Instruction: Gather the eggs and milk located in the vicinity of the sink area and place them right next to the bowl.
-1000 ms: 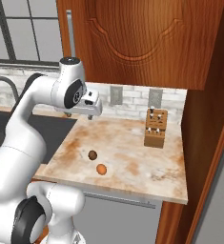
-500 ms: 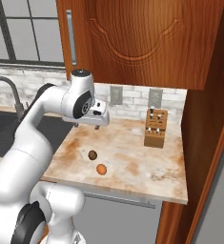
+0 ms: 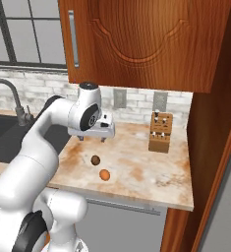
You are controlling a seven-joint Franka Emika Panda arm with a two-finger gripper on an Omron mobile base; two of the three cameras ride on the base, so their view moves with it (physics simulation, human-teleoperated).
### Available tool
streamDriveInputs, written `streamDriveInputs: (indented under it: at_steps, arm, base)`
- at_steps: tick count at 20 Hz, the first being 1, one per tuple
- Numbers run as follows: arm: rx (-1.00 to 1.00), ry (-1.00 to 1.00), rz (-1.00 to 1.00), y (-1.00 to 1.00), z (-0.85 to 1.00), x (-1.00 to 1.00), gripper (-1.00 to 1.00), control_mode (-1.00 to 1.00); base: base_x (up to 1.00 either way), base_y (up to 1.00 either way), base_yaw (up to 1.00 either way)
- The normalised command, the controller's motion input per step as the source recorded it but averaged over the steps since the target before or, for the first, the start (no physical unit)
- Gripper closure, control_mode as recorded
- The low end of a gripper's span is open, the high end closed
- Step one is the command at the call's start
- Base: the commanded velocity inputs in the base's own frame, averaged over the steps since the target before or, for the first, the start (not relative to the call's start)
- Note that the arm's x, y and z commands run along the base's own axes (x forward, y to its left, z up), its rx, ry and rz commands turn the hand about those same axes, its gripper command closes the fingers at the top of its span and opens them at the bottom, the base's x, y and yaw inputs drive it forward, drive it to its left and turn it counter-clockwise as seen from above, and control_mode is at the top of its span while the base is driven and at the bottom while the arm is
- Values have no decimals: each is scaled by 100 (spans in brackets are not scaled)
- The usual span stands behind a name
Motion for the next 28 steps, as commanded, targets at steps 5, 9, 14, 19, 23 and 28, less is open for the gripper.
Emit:
streamDriveInputs:
  at_steps: [5,9,14,19,23,28]
  arm:
    - [0,0,13,-21,-39,0,-100,-100]
    - [0,2,14,-17,-34,0,-100,-100]
    - [0,5,14,-3,-32,0,-100,-100]
    - [0,3,12,0,-32,0,-100,-100]
    - [0,4,8,-2,-28,5,-100,-100]
    - [0,3,5,-5,-30,6,-100,-100]
  base:
    - [0,0,0]
    - [0,0,0]
    - [0,0,0]
    - [0,0,0]
    - [0,0,0]
    - [0,0,0]
